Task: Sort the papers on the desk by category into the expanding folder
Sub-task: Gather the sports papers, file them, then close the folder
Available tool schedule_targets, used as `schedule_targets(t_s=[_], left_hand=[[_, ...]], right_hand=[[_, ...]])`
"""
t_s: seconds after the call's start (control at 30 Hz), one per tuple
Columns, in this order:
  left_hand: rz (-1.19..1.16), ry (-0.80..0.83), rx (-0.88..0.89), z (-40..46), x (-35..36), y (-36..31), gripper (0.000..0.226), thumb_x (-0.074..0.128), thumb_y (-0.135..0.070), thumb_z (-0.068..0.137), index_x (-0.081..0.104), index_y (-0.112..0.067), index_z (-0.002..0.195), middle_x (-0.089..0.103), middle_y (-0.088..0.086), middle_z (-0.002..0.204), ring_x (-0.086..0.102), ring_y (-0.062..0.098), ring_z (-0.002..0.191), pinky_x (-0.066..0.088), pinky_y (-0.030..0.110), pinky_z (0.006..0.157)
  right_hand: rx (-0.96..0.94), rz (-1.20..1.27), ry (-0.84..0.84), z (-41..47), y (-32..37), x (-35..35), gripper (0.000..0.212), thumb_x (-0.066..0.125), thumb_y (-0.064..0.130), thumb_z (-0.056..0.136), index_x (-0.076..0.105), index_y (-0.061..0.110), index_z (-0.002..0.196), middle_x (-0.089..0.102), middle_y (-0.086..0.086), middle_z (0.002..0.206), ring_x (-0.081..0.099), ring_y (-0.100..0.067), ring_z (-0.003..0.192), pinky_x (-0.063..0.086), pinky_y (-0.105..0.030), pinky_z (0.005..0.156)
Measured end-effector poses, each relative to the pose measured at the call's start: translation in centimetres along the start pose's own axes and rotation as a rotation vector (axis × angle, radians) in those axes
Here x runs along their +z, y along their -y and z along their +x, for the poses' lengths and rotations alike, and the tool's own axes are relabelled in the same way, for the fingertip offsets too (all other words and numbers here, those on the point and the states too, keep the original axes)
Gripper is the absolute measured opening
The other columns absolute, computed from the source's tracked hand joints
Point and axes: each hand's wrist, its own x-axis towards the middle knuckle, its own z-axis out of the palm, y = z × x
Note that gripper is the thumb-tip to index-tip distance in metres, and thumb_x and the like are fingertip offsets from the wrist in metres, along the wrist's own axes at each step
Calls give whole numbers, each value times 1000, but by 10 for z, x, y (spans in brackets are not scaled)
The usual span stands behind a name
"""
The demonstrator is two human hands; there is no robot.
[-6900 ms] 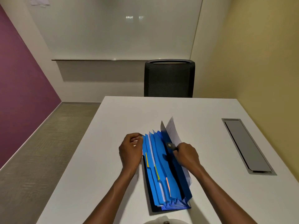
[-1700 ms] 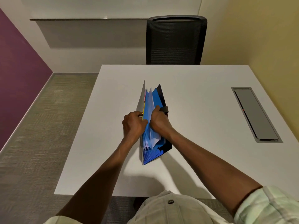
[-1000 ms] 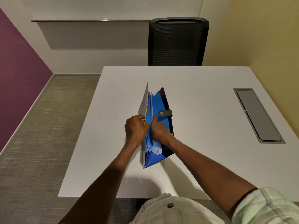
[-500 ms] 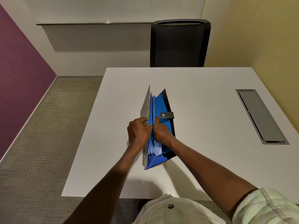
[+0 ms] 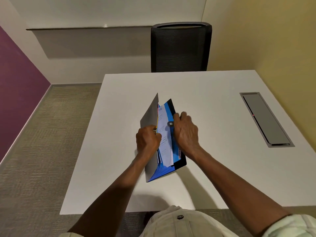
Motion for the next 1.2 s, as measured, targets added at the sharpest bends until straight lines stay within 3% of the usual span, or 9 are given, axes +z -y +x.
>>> schedule_targets(t_s=[0.2,0.43,0.6,0.73,0.87,0.93,1.0,1.1,1.2], left_hand=[[39,65,81,-8,12,-10,25,63,-25,94,66,-4,106,71,9,116,54,9,68,35,5,39],[51,43,32,-10,26,-30,29,66,-26,92,67,-4,111,72,8,112,57,9,72,32,5,41],[50,3,-19,-15,37,-47,21,64,-21,91,70,-6,104,74,7,105,56,10,66,34,6,43],[45,-68,-61,-20,46,-61,20,65,-19,89,71,-5,102,74,9,100,54,9,63,35,7,44],[22,-136,-104,-26,53,-74,29,67,-17,88,71,-5,114,74,11,105,58,12,73,42,17,61],[9,-148,-123,-30,55,-79,32,67,-18,89,70,-4,117,73,12,109,62,15,77,43,18,64],[0,-156,-126,-35,57,-80,32,67,-18,90,69,-5,118,73,11,110,67,18,82,42,13,63],[-5,-172,-113,-38,59,-80,27,66,-15,90,71,-5,115,74,9,106,60,11,74,34,2,53],[13,-166,-99,-40,61,-78,28,65,-14,89,71,-7,116,74,8,105,58,10,74,40,12,61]], right_hand=[[-36,107,262,-2,-55,12,55,68,15,83,44,13,133,45,-14,121,54,-32,98,50,-38,60],[-23,271,451,-4,-91,22,57,62,21,86,41,15,139,34,-16,140,49,-34,116,53,-42,86],[-19,343,338,5,-105,22,32,52,16,91,51,6,121,47,-14,115,57,-31,94,54,-44,71],[-124,370,8,7,-104,11,18,57,9,91,57,0,107,53,-15,102,54,-26,86,50,-36,60],[-404,193,123,-15,-87,9,38,87,1,53,64,0,83,61,-17,81,59,-28,70,41,-27,47],[-323,150,244,-27,-81,14,45,93,6,43,63,-1,76,60,-18,70,58,-27,59,40,-25,46],[-121,201,356,-28,-75,18,48,81,13,72,57,-12,106,61,-26,96,60,-34,84,48,-33,68],[192,274,532,-16,-69,24,77,62,16,91,16,-11,146,42,-29,135,47,-37,120,45,-39,95],[308,378,595,6,-67,24,59,55,20,95,31,-11,139,46,-26,133,53,-34,116,50,-37,92]])
